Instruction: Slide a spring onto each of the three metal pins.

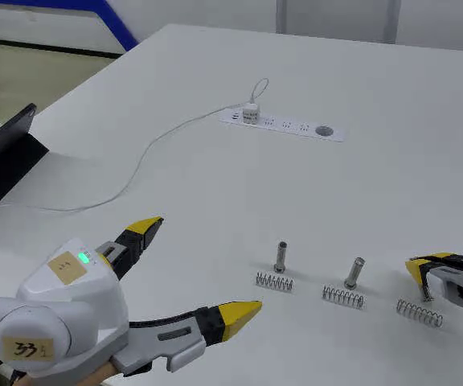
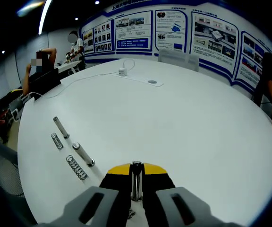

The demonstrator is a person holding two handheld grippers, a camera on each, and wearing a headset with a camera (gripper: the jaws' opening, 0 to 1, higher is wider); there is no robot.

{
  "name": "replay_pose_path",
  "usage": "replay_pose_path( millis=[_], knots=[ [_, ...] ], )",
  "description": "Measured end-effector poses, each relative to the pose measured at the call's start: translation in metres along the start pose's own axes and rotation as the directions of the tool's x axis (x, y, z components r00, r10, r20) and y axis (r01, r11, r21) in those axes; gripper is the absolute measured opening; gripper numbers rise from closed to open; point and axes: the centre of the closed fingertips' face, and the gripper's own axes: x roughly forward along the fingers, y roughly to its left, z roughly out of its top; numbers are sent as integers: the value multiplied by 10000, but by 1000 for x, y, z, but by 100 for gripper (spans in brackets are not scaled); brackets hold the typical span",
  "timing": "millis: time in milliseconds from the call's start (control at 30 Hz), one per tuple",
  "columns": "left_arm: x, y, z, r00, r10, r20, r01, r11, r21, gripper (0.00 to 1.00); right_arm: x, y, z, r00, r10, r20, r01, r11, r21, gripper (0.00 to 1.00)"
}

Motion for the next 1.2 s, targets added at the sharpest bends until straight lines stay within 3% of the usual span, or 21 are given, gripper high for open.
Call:
replay_pose_path(
  millis=[767,1200],
  knots=[
    [1,-2,-7,9993,-61,-361,69,9997,235,97,-15,-2,1,9978,60,661,-60,10000,-10,7],
    [2,-4,-10,9985,-107,-532,128,9991,392,97,-23,0,-3,9920,28,1259,-40,9999,95,8]
  ],
)
